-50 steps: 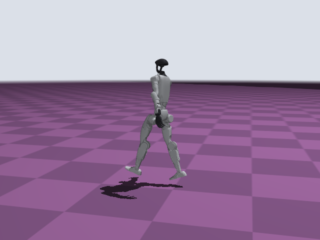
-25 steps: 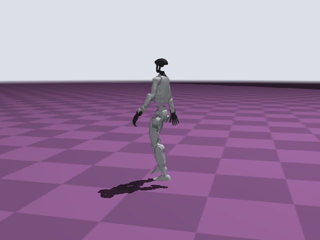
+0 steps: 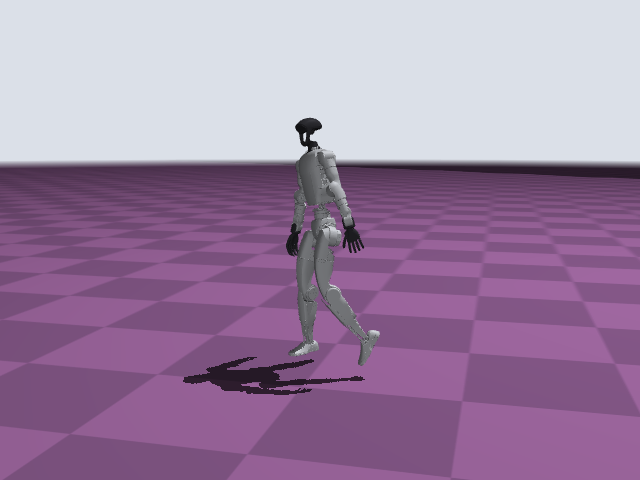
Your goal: Stand up
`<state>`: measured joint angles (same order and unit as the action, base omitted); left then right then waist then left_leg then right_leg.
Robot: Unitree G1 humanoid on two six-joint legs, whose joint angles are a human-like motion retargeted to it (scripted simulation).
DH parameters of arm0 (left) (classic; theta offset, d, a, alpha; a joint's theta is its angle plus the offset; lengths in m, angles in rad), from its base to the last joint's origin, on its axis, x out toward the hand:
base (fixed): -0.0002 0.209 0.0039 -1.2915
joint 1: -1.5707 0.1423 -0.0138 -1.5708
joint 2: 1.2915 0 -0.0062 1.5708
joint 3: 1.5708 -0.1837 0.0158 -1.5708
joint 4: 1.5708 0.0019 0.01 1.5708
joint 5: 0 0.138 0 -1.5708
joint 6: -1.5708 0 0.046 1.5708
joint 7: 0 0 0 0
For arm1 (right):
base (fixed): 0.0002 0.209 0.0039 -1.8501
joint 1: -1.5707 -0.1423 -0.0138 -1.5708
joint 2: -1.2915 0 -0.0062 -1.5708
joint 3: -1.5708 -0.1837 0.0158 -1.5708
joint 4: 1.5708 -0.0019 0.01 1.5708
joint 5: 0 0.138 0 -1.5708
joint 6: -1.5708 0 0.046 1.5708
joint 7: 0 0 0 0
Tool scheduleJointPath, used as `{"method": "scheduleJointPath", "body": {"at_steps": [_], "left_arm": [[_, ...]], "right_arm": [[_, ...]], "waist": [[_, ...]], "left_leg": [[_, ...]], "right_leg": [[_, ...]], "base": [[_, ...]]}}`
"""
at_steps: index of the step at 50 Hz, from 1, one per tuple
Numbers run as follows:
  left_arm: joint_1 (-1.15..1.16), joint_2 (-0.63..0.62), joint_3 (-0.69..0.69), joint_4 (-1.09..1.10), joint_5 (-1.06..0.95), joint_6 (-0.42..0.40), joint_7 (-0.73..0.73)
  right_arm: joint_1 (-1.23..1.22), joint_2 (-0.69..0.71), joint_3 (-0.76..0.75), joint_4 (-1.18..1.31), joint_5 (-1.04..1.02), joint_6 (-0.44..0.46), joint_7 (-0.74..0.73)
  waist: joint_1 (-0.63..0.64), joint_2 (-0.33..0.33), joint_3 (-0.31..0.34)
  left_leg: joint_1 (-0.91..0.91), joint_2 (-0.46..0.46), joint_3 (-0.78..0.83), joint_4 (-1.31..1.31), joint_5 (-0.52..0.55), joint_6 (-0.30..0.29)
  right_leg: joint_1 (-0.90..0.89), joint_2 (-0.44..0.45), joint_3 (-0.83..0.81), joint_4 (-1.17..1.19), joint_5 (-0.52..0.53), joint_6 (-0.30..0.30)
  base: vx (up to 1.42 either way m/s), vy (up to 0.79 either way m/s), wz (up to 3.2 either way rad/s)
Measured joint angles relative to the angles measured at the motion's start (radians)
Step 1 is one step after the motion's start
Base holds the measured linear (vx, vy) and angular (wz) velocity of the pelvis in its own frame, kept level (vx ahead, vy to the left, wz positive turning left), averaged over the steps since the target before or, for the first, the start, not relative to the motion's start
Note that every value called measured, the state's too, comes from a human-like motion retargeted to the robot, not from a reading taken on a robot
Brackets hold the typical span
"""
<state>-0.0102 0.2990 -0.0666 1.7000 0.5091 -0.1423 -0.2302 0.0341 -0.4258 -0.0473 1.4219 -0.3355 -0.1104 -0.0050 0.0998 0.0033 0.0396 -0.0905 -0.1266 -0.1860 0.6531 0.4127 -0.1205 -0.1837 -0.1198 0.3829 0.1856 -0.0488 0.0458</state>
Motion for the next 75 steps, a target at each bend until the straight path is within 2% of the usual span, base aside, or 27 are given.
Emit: {"method": "scheduleJointPath", "body": {"at_steps": [3, 5, 10, 17, 19, 22, 23, 25, 28, 32, 36, 38, 40, 42, 43, 48, 52, 56, 60, 63, 65, 70, 73, 75], "left_arm": [[0.025, -0.003, 0.029, 0.0, 0.007, -0.02, 0.022], [0.03, -0.005, 0.033, 0.0, -0.003, -0.046, 0.042], [0.011, -0.025, 0.022, 0.0, -0.014, -0.089, 0.088], [-0.046, -0.075, -0.038, -0.045, 0.003, -0.104, 0.051], [-0.064, -0.087, -0.07, -0.067, 0.014, -0.109, 0.035], [-0.084, -0.099, -0.119, -0.1, 0.047, -0.115, 0.013], [-0.09, -0.104, -0.135, -0.111, 0.063, -0.116, 0.006], [-0.107, -0.111, -0.169, -0.134, 0.098, -0.117, -0.007], [-0.122, -0.113, -0.193, -0.163, 0.16, -0.12, -0.018], [-0.131, -0.104, -0.206, -0.184, 0.21, -0.112, -0.013], [-0.134, -0.093, -0.197, -0.179, 0.195, -0.104, -0.012], [-0.13, -0.083, -0.181, -0.172, 0.175, -0.104, -0.018], [-0.125, -0.063, -0.163, -0.155, 0.15, -0.107, -0.025], [-0.117, -0.037, -0.147, -0.13, 0.134, -0.103, -0.022], [-0.111, -0.023, -0.137, -0.116, 0.129, -0.098, -0.016], [-0.08, 0.042, -0.053, -0.036, 0.091, -0.083, 0.029], [-0.054, 0.093, 0.0, 0.0, 0.006, -0.085, 0.017], [-0.022, 0.121, 0.045, 0.0, -0.065, -0.09, 0.012], [0.02, 0.12, 0.088, 0.0, -0.099, -0.106, 0.033], [0.051, 0.101, 0.128, -0.003, -0.104, -0.117, 0.031], [0.072, 0.08, 0.154, -0.011, -0.105, -0.121, 0.025], [0.085, 0.009, 0.177, -0.033, -0.166, -0.135, 0.023], [0.081, -0.028, 0.161, -0.053, -0.194, -0.14, 0.02], [0.071, -0.046, 0.133, -0.067, -0.196, -0.139, 0.023]], "right_arm": [[-0.003, -0.037, -0.01, -0.037, -0.012, -0.012, -0.026], [-0.011, -0.056, -0.007, -0.037, -0.016, -0.011, -0.036], [-0.02, -0.066, -0.018, 0.02, -0.023, 0.018, -0.009], [0.009, 0.006, -0.045, 0.081, 0.002, 0.034, 0.024], [0.019, 0.034, -0.045, 0.09, 0.015, 0.031, 0.036], [0.034, 0.074, -0.03, 0.1, 0.029, 0.026, 0.054], [0.037, 0.083, -0.023, 0.103, 0.031, 0.026, 0.058], [0.038, 0.099, -0.011, 0.105, 0.027, 0.026, 0.064], [0.032, 0.113, 0.019, 0.101, 0.012, 0.024, 0.064], [0.021, 0.115, 0.055, 0.087, -0.014, 0.023, 0.062], [0.011, 0.09, 0.08, 0.051, -0.045, 0.021, 0.049], [0.002, 0.074, 0.089, 0.037, -0.058, 0.025, 0.036], [-0.009, 0.062, 0.095, 0.033, -0.067, 0.029, 0.028], [-0.016, 0.059, 0.089, 0.034, -0.069, 0.036, 0.028], [-0.016, 0.06, 0.084, 0.035, -0.068, 0.039, 0.029], [-0.027, 0.069, 0.089, 0.028, -0.042, 0.035, 0.029], [-0.037, 0.075, 0.113, 0.006, -0.051, 0.027, 0.028], [-0.062, 0.085, 0.14, -0.008, -0.066, 0.024, 0.028], [-0.086, 0.106, 0.166, -0.017, -0.086, 0.02, 0.031], [-0.105, 0.131, 0.184, -0.019, -0.097, 0.014, 0.03], [-0.117, 0.145, 0.196, -0.016, -0.096, 0.006, 0.028], [-0.181, 0.167, 0.212, 0.023, -0.117, -0.006, 0.034], [-0.206, 0.175, 0.206, 0.049, -0.135, -0.004, 0.021], [-0.21, 0.174, 0.196, 0.064, -0.134, -0.003, 0.02]], "waist": [[0.03, 0.003, 0.003], [0.047, 0.008, 0.004], [0.066, 0.033, -0.008], [-0.011, 0.07, -0.055], [-0.042, 0.084, -0.069], [-0.064, 0.113, -0.091], [-0.067, 0.117, -0.095], [-0.073, 0.126, -0.095], [-0.05, 0.111, -0.081], [0.009, 0.078, -0.058], [0.048, 0.077, -0.044], [0.047, 0.095, -0.04], [0.039, 0.108, -0.037], [0.036, 0.114, -0.031], [0.04, 0.121, -0.031], [0.032, 0.163, -0.032], [0.034, 0.176, -0.029], [0.046, 0.168, -0.019], [0.042, 0.14, -0.01], [0.056, 0.124, -0.005], [0.08, 0.11, -0.003], [0.094, 0.109, 0.016], [0.068, 0.12, 0.024], [0.042, 0.127, 0.031]], "left_leg": [[-0.087, 0.014, 0.129, 0.076, -0.113, 0.096], [-0.116, 0.019, 0.209, 0.081, -0.165, 0.121], [-0.11, 0.001, 0.343, 0.005, -0.249, 0.079], [0.023, 0.078, 0.655, -0.168, -0.312, 0.119], [0.073, 0.096, 0.719, -0.247, -0.327, 0.084], [0.136, 0.131, 0.806, -0.386, -0.382, -0.041], [0.151, 0.144, 0.826, -0.424, -0.414, -0.057], [0.162, 0.165, 0.795, -0.476, -0.464, -0.072], [0.143, 0.167, 0.648, -0.517, -0.495, -0.058], [0.123, 0.154, 0.586, -0.557, -0.499, 0.009], [0.075, 0.167, 0.519, -0.571, -0.475, 0.047], [0.048, 0.185, 0.477, -0.579, -0.459, 0.062], [0.026, 0.198, 0.434, -0.594, -0.436, 0.07], [0.015, 0.201, 0.394, -0.608, -0.412, 0.073], [0.008, 0.209, 0.378, -0.61, -0.404, 0.071], [-0.056, 0.252, 0.271, -0.584, -0.372, 0.073], [-0.094, 0.251, 0.193, -0.554, -0.359, 0.076], [-0.105, 0.228, 0.149, -0.533, -0.35, 0.062], [-0.091, 0.179, 0.116, -0.539, -0.333, 0.044], [-0.077, 0.172, 0.13, -0.547, -0.323, 0.019], [-0.079, 0.167, 0.141, -0.548, -0.311, 0.005], [-0.114, 0.197, 0.173, -0.549, -0.256, -0.044], [-0.145, 0.223, 0.177, -0.569, -0.204, -0.095], [-0.161, 0.227, 0.175, -0.581, -0.214, -0.111]], "right_leg": [[-0.005, -0.009, -0.052, 0.002, -0.001, -0.031], [-0.004, -0.006, -0.085, 0.001, -0.003, -0.052], [0.025, 0.009, -0.218, -0.015, -0.016, -0.096], [0.076, 0.057, -0.467, -0.028, -0.067, -0.145], [0.091, 0.079, -0.548, -0.033, -0.083, -0.153], [0.11, 0.128, -0.661, -0.045, -0.1, -0.162], [0.117, 0.139, -0.689, -0.048, -0.106, -0.161], [0.137, 0.15, -0.767, -0.05, -0.119, -0.155], [0.165, 0.143, -0.845, -0.051, -0.12, -0.144], [0.177, 0.103, -0.924, -0.017, -0.085, -0.11], [0.13, 0.042, -0.992, 0.113, 0.015, -0.063], [0.066, 0.008, -0.966, 0.228, 0.058, -0.067], [-0.019, 0.001, -0.831, 0.35, 0.052, -0.064], [-0.078, 0.057, -0.624, 0.419, 0.033, 0.0], [-0.091, 0.084, -0.558, 0.445, 0.018, 0.013], [-0.1, 0.157, -0.424, 0.53, -0.042, -0.04], [-0.048, 0.25, -0.269, 0.499, -0.016, -0.024], [0.05, 0.337, -0.072, 0.389, 0.059, -0.009], [0.164, 0.332, 0.064, 0.199, 0.142, -0.012], [0.218, 0.28, -0.003, 0.098, 0.022, -0.097], [0.244, 0.251, -0.045, 0.036, -0.038, -0.125], [0.245, 0.218, -0.118, -0.047, -0.111, -0.12], [0.223, 0.232, -0.169, -0.072, -0.083, -0.135], [0.211, 0.242, -0.194, -0.083, -0.068, -0.138]], "base": [[-0.01, -0.16, 1.35], [-0.05, -0.13, 1.22], [-0.08, -0.13, 1.49], [-0.11, -0.11, 2.31], [-0.16, -0.04, 2.67], [-0.14, -0.04, 2.29], [-0.17, 0.04, 2.11], [-0.21, 0.12, 2.06], [-0.25, 0.16, 1.53], [-0.3, 0.22, 1.2], [-0.31, 0.22, 1.33], [-0.3, 0.21, 1.57], [-0.29, 0.2, 1.69], [-0.22, 0.11, 1.66], [-0.19, 0.09, 1.54], [-0.14, 0.03, 1.51], [-0.13, 0.0, 1.15], [-0.13, -0.06, 0.81], [-0.09, -0.11, 0.62], [-0.12, -0.17, 0.12], [-0.17, -0.21, -0.17], [-0.26, -0.22, 0.05], [-0.32, -0.25, 0.58], [-0.33, -0.22, 1.03]]}}
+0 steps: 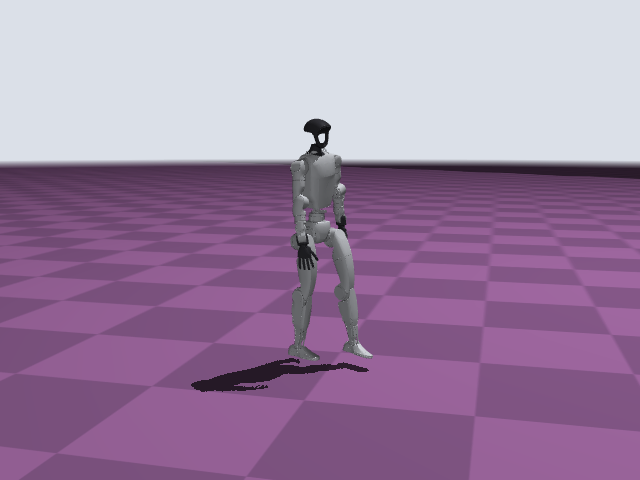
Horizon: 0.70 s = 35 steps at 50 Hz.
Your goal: Stand up
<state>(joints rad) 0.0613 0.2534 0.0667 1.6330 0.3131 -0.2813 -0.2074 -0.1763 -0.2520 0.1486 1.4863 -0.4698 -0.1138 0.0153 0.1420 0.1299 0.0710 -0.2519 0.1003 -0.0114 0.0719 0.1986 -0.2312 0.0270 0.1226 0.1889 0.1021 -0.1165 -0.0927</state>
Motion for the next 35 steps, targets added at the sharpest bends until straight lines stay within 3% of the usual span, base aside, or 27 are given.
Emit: {"method": "scheduleJointPath", "body": {"at_steps": [3, 8, 11, 16, 20, 22, 27, 35], "left_arm": [[-0.006, -0.017, -0.043, -0.025, 0.036, -0.003, 0.002], [0.011, -0.017, -0.091, -0.08, 0.146, -0.005, 0.028], [0.028, -0.017, -0.097, -0.098, 0.175, -0.005, 0.041], [0.063, -0.026, -0.07, -0.078, 0.162, 0.005, 0.016], [0.096, -0.029, -0.041, -0.028, 0.146, 0.022, -0.013], [0.107, -0.028, -0.023, 0.0, 0.148, 0.032, -0.025], [0.116, -0.009, 0.0, 0.04, 0.151, 0.038, -0.024], [0.082, 0.005, 0.003, 0.067, 0.091, 0.04, 0.025]], "right_arm": [[0.014, -0.013, -0.005, 0.024, 0.016, 0.001, 0.008], [0.077, -0.042, -0.021, 0.075, 0.021, 0.012, 0.008], [0.116, -0.057, -0.033, 0.1, 0.013, 0.023, 0.015], [0.166, -0.086, -0.031, 0.132, -0.041, 0.049, 0.023], [0.202, -0.098, -0.037, 0.128, -0.105, 0.064, 0.025], [0.218, -0.099, -0.051, 0.115, -0.118, 0.066, 0.024], [0.236, -0.08, -0.087, 0.077, -0.03, 0.046, 0.024], [0.242, -0.069, -0.099, -0.022, 0.076, 0.011, 0.026]], "waist": [[-0.032, -0.014, 0.008], [-0.061, -0.036, 0.002], [-0.062, -0.045, -0.002], [-0.061, -0.044, -0.017], [-0.066, -0.054, -0.029], [-0.074, -0.05, -0.033], [-0.061, -0.063, -0.024], [-0.073, -0.056, -0.029]], "left_leg": [[-0.013, -0.017, 0.046, 0.011, -0.06, 0.066], [0.014, -0.008, 0.267, 0.1, -0.157, 0.11], [0.043, -0.018, 0.319, 0.157, -0.189, 0.117], [0.112, -0.062, 0.297, 0.203, -0.179, 0.075], [0.181, -0.134, 0.242, 0.139, -0.299, 0.177], [0.205, -0.151, 0.253, 0.082, -0.296, 0.235], [0.227, -0.146, 0.207, 0.051, -0.281, 0.222], [0.267, -0.152, 0.217, 0.011, -0.309, 0.258]], "right_leg": [[-0.018, -0.018, -0.038, -0.011, 0.018, 0.0], [-0.031, -0.043, -0.136, -0.044, 0.047, -0.001], [-0.036, -0.054, -0.167, -0.05, 0.055, 0.002], [-0.036, -0.047, -0.174, -0.057, 0.057, 0.002], [-0.012, -0.051, -0.176, -0.067, 0.052, 0.006], [0.0, -0.043, -0.176, -0.068, 0.049, 0.006], [0.009, -0.042, -0.143, -0.05, 0.038, 0.01], [-0.002, -0.024, -0.111, 0.045, -0.022, 0.01]], "base": [[-0.27, -0.14, 1.01], [-0.22, -0.09, 0.93], [-0.1, -0.04, 0.63], [-0.05, 0.02, 0.25], [0.04, 0.03, 0.01], [0.1, 0.03, 0.03], [0.08, 0.02, -0.29], [0.1, 0.08, -0.16]]}}
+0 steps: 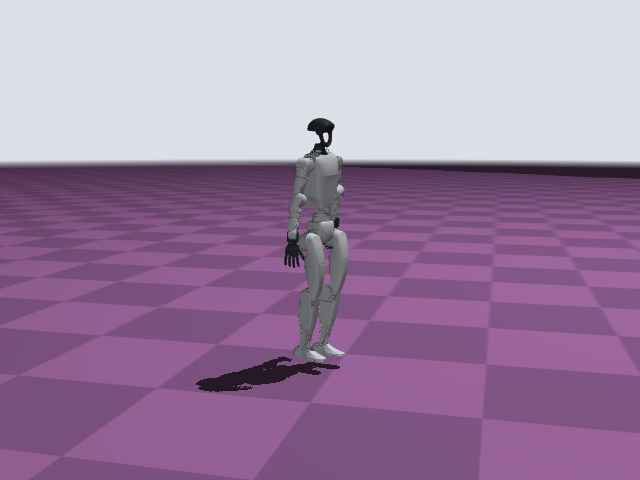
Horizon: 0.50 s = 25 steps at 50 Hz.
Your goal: Stand up
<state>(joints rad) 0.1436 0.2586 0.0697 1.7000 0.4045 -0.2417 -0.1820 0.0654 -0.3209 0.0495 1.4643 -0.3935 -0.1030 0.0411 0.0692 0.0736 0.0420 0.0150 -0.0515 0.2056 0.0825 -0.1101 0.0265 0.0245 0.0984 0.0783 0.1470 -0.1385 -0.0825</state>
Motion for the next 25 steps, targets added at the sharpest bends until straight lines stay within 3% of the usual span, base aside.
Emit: {"method": "scheduleJointPath", "body": {"at_steps": [2, 7, 11, 15, 22, 25], "left_arm": [[-0.021, -0.001, -0.011, 0.0, -0.025, 0.005, -0.004], [-0.122, 0.005, -0.054, 0.0, -0.018, 0.029, -0.024], [-0.217, 0.011, -0.097, -0.007, -0.002, 0.002, -0.026], [-0.273, 0.007, -0.112, -0.062, 0.004, -0.026, -0.011], [-0.354, 0.003, -0.14, -0.128, -0.04, -0.059, -0.02], [-0.368, -0.001, -0.151, -0.126, -0.028, -0.068, -0.018]], "right_arm": [[-0.009, -0.002, 0.01, -0.007, 0.01, -0.003, -0.016], [-0.023, -0.002, 0.008, -0.003, 0.016, -0.002, -0.009], [-0.006, -0.006, 0.002, 0.006, 0.02, -0.006, -0.012], [0.035, -0.01, -0.018, 0.025, 0.014, -0.005, -0.002], [0.073, -0.035, -0.032, 0.102, -0.015, 0.022, 0.016], [0.083, -0.041, -0.044, 0.138, -0.024, 0.037, 0.021]], "waist": [[-0.012, 0.009, -0.004], [-0.009, 0.048, -0.013], [-0.045, 0.079, -0.024], [-0.081, 0.064, -0.026], [-0.147, 0.0, 0.018], [-0.144, 0.003, 0.013]], "left_leg": [[0.002, 0.01, 0.006, -0.004, -0.01, 0.003], [-0.006, 0.065, 0.034, -0.001, -0.033, 0.001], [-0.008, 0.096, 0.04, -0.005, -0.05, -0.003], [0.015, 0.069, 0.034, -0.016, -0.068, -0.003], [0.137, -0.039, -0.01, -0.035, -0.12, -0.016], [0.174, -0.048, -0.012, -0.031, -0.138, -0.041]], "right_leg": [[-0.03, 0.013, 0.005, 0.067, 0.013, 0.017], [-0.198, 0.081, 0.037, 0.367, 0.226, 0.088], [-0.351, 0.114, 0.006, 0.525, 0.158, 0.083], [-0.419, 0.077, 0.026, 0.374, 0.118, 0.126], [-0.433, -0.06, 0.065, -0.058, 0.17, 0.305], [-0.429, -0.063, 0.034, -0.12, 0.224, 0.304]], "base": [[0.1, 0.09, -0.23], [0.1, 0.07, -0.45], [0.19, 0.05, -0.02], [0.28, 0.03, 0.19], [0.43, -0.01, 0.19], [0.68, -0.08, -0.13]]}}
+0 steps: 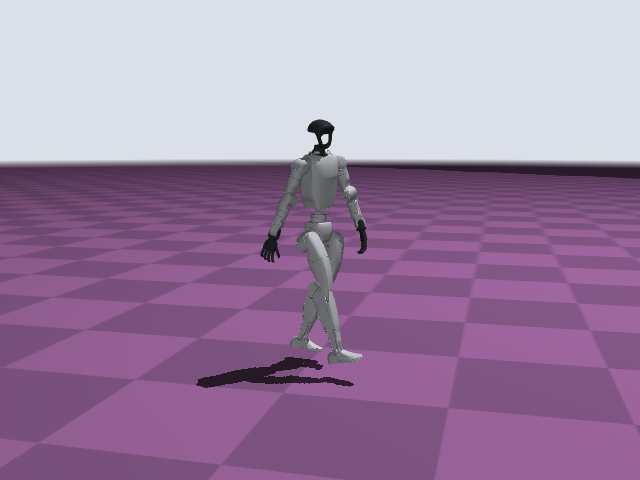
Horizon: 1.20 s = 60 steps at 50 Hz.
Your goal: Stand up
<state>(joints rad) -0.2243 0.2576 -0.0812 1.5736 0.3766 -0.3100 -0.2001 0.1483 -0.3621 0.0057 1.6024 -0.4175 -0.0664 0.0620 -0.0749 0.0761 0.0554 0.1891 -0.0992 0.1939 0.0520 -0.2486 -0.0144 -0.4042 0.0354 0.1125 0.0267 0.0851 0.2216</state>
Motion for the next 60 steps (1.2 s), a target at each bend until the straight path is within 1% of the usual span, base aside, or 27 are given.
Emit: {"method": "scheduleJointPath", "body": {"at_steps": [2, 3, 5, 7, 9, 11, 13, 15, 18, 21, 23, 28, 31, 32, 33, 35, 37, 38, 42, 43, 45, 47, 48, 50, 53, 56, 60], "left_arm": [[0.0, -0.004, -0.011, 0.006, 0.008, -0.003, -0.001], [0.005, -0.008, -0.015, 0.006, 0.013, -0.004, 0.0], [0.028, -0.017, -0.016, 0.005, 0.029, -0.008, 0.004], [0.069, -0.027, -0.007, 0.004, 0.046, -0.01, 0.014], [0.11, -0.035, -0.002, 0.018, 0.053, -0.009, 0.023], [0.144, -0.035, 0.006, 0.044, 0.053, -0.006, 0.024], [0.177, -0.028, 0.021, 0.068, 0.057, 0.0, 0.019], [0.212, -0.02, 0.047, 0.077, 0.066, 0.005, 0.019], [0.257, -0.009, 0.098, 0.075, 0.056, 0.003, 0.027], [0.3, 0.0, 0.142, 0.074, 0.028, -0.005, 0.03], [0.321, 0.008, 0.166, 0.075, 0.012, -0.01, 0.03], [0.368, 0.035, 0.217, 0.083, 0.011, -0.018, 0.044], [0.378, 0.048, 0.246, 0.116, 0.027, -0.014, 0.055], [0.383, 0.053, 0.253, 0.126, 0.032, -0.008, 0.057], [0.391, 0.059, 0.261, 0.126, 0.036, 0.004, 0.057], [0.408, 0.07, 0.273, 0.126, 0.047, 0.037, 0.052], [0.415, 0.077, 0.285, 0.126, 0.056, 0.072, 0.042], [0.415, 0.078, 0.293, 0.126, 0.059, 0.089, 0.037], [0.387, 0.074, 0.27, 0.126, 0.03, 0.12, 0.015], [0.373, 0.072, 0.252, 0.126, 0.016, 0.12, 0.013], [0.339, 0.065, 0.219, 0.126, 0.004, 0.111, 0.015], [0.282, 0.057, 0.19, 0.126, 0.015, 0.099, 0.02], [0.249, 0.054, 0.176, 0.126, 0.025, 0.091, 0.023], [0.176, 0.046, 0.14, 0.126, 0.035, 0.064, 0.026], [0.111, 0.034, 0.093, 0.079, 0.018, 0.029, 0.022], [0.05, 0.026, 0.053, 0.024, -0.003, 0.001, 0.015], [-0.024, 0.02, 0.016, -0.022, 0.001, -0.025, 0.008]], "right_arm": [[0.006, -0.002, -0.009, 0.014, 0.005, 0.004, 0.005], [0.009, -0.002, -0.014, 0.017, 0.008, 0.006, 0.008], [0.015, 0.0, -0.028, 0.02, 0.014, 0.009, 0.01], [0.01, 0.004, -0.036, 0.023, 0.025, 0.01, 0.012], [-0.003, 0.008, -0.035, 0.029, 0.044, 0.01, 0.014], [-0.026, 0.013, -0.021, 0.035, 0.068, 0.008, 0.015], [-0.057, 0.018, 0.002, 0.034, 0.085, 0.004, 0.012], [-0.098, 0.024, 0.021, 0.027, 0.081, 0.004, 0.006], [-0.176, 0.024, 0.037, -0.001, 0.031, 0.01, -0.006], [-0.238, 0.024, 0.057, -0.046, -0.002, 0.004, -0.027], [-0.273, 0.024, 0.073, -0.081, -0.003, -0.009, -0.043], [-0.331, 0.029, 0.097, -0.162, 0.009, -0.05, -0.065], [-0.353, 0.032, 0.104, -0.198, 0.002, -0.064, -0.065], [-0.356, 0.036, 0.108, -0.207, 0.002, -0.068, -0.065], [-0.356, 0.041, 0.113, -0.214, 0.004, -0.072, -0.066], [-0.347, 0.051, 0.122, -0.223, 0.009, -0.078, -0.065], [-0.325, 0.063, 0.12, -0.225, 0.007, -0.083, -0.063], [-0.311, 0.069, 0.118, -0.222, 0.004, -0.084, -0.063], [-0.25, 0.081, 0.127, -0.16, 0.026, -0.076, -0.065], [-0.236, 0.081, 0.131, -0.137, 0.031, -0.071, -0.061], [-0.205, 0.076, 0.132, -0.102, 0.022, -0.059, -0.052], [-0.179, 0.065, 0.112, -0.077, 0.0, -0.047, -0.047], [-0.167, 0.059, 0.098, -0.066, -0.009, -0.042, -0.046], [-0.141, 0.047, 0.076, -0.039, -0.008, -0.031, -0.045], [-0.116, 0.033, 0.058, -0.009, 0.008, -0.021, -0.041], [-0.096, 0.021, 0.031, 0.01, 0.021, -0.012, -0.036], [-0.071, 0.011, 0.002, 0.023, 0.046, -0.01, -0.029]], "waist": [[0.015, 0.013, -0.018], [0.016, 0.017, -0.026], [-0.008, 0.029, -0.039], [-0.018, 0.043, -0.052], [-0.016, 0.04, -0.06], [0.012, 0.017, -0.06], [0.045, -0.019, -0.053], [0.062, -0.043, -0.038], [0.06, -0.041, -0.034], [0.1, -0.037, -0.028], [0.14, -0.027, -0.025], [0.223, 0.014, -0.019], [0.211, 0.029, -0.018], [0.202, 0.025, -0.023], [0.196, 0.02, -0.028], [0.201, 0.015, -0.038], [0.219, 0.0, -0.046], [0.222, -0.006, -0.049], [0.204, 0.029, -0.067], [0.194, 0.047, -0.075], [0.18, 0.075, -0.092], [0.189, 0.08, -0.096], [0.188, 0.077, -0.092], [0.171, 0.072, -0.084], [0.119, 0.06, -0.075], [0.051, 0.033, -0.065], [-0.011, -0.035, -0.032]], "left_leg": [[0.007, 0.005, -0.005, 0.013, 0.004, -0.026], [0.014, 0.004, -0.01, 0.022, 0.018, -0.042], [0.025, 0.015, -0.031, 0.052, 0.076, -0.071], [0.024, 0.021, -0.048, 0.103, 0.186, -0.087], [0.015, 0.013, -0.044, 0.184, 0.347, -0.089], [-0.015, -0.004, 0.004, 0.3, 0.518, -0.092], [-0.067, -0.012, 0.069, 0.462, 0.638, -0.095], [-0.146, 0.013, 0.117, 0.646, 0.699, -0.019], [-0.275, 0.058, 0.122, 0.804, 0.486, -0.049], [-0.406, 0.035, 0.068, 0.779, 0.384, -0.089], [-0.469, 0.053, 0.058, 0.691, 0.326, -0.089], [-0.548, 0.157, 0.034, 0.285, 0.311, -0.005], [-0.582, 0.168, 0.022, 0.045, 0.381, 0.083], [-0.59, 0.16, 0.02, -0.006, 0.398, 0.1], [-0.593, 0.155, 0.01, -0.036, 0.396, 0.092], [-0.586, 0.155, 0.004, 0.002, 0.41, 0.113], [-0.581, 0.149, 0.004, 0.062, 0.378, 0.138], [-0.579, 0.152, -0.012, 0.084, 0.363, 0.135], [-0.532, 0.206, -0.026, 0.155, 0.274, 0.097], [-0.513, 0.228, -0.019, 0.164, 0.246, 0.089], [-0.472, 0.272, 0.016, 0.167, 0.206, 0.072], [-0.431, 0.27, 0.022, 0.161, 0.174, 0.065], [-0.406, 0.261, 0.032, 0.152, 0.164, 0.064], [-0.35, 0.234, 0.034, 0.123, 0.149, 0.065], [-0.284, 0.188, 0.024, 0.089, 0.127, 0.063], [-0.213, 0.117, 0.005, 0.058, 0.101, 0.064], [-0.077, -0.001, -0.043, 0.021, 0.061, 0.062]], "right_leg": [[0.007, 0.015, -0.008, 0.028, 0.007, -0.072], [0.007, 0.015, -0.027, 0.043, 0.021, -0.079], [0.011, 0.024, 0.032, 0.06, 0.059, -0.095], [0.027, 0.039, 0.068, 0.089, 0.055, -0.142], [0.052, 0.033, 0.058, 0.112, 0.027, -0.185], [0.092, 0.007, 0.055, 0.127, -0.011, -0.216], [0.142, -0.029, 0.078, 0.133, -0.049, -0.23], [0.194, -0.038, 0.103, 0.138, -0.082, -0.253], [0.248, -0.039, 0.092, 0.135, -0.126, -0.283], [0.305, -0.017, 0.114, 0.115, -0.154, -0.313], [0.342, 0.003, 0.112, 0.1, -0.17, -0.332], [0.446, 0.077, 0.139, 0.075, -0.215, -0.382], [0.508, 0.099, 0.13, 0.065, -0.247, -0.409], [0.523, 0.1, 0.121, 0.065, -0.255, -0.417], [0.535, 0.103, 0.119, 0.071, -0.261, -0.424], [0.559, 0.119, 0.136, 0.099, -0.249, -0.427], [0.572, 0.128, 0.15, 0.15, -0.172, -0.42], [0.577, 0.139, 0.156, 0.182, -0.105, -0.419], [0.513, 0.222, 0.082, 0.41, 0.253, -0.407], [0.463, 0.226, 0.018, 0.501, 0.294, -0.401], [0.374, 0.203, -0.104, 0.651, 0.292, -0.397], [0.289, 0.208, -0.121, 0.758, 0.164, -0.411], [0.244, 0.216, -0.115, 0.79, 0.132, -0.41], [0.155, 0.239, -0.076, 0.811, 0.082, -0.348], [0.076, 0.243, -0.001, 0.697, 0.033, -0.26], [0.034, 0.148, 0.021, 0.463, 0.026, -0.17], [0.03, -0.016, 0.04, 0.094, 0.013, -0.011]], "base": [[0.45, -0.03, -0.18], [0.55, -0.05, 0.19], [0.78, -0.13, 0.62], [0.82, -0.14, 0.56], [0.75, -0.11, 0.27], [0.64, -0.1, -0.29], [0.61, -0.09, -0.39], [0.63, -0.09, 0.05], [0.62, -0.06, 0.33], [0.59, -0.03, -0.23], [0.49, -0.02, -0.5], [0.67, 0.01, -0.38], [0.72, 0.06, 0.22], [0.73, 0.05, 0.32], [0.66, 0.02, 0.07], [0.73, 0.04, -0.34], [0.85, 0.1, -0.68], [0.75, 0.07, -0.54], [0.77, 0.1, -0.15], [0.74, 0.1, -0.06], [0.78, 0.13, -0.24], [0.65, 0.12, -0.51], [0.62, 0.11, -0.24], [0.73, 0.12, 0.1], [0.68, 0.1, 0.41], [0.58, 0.07, 0.6], [0.73, -0.01, 0.53]]}}
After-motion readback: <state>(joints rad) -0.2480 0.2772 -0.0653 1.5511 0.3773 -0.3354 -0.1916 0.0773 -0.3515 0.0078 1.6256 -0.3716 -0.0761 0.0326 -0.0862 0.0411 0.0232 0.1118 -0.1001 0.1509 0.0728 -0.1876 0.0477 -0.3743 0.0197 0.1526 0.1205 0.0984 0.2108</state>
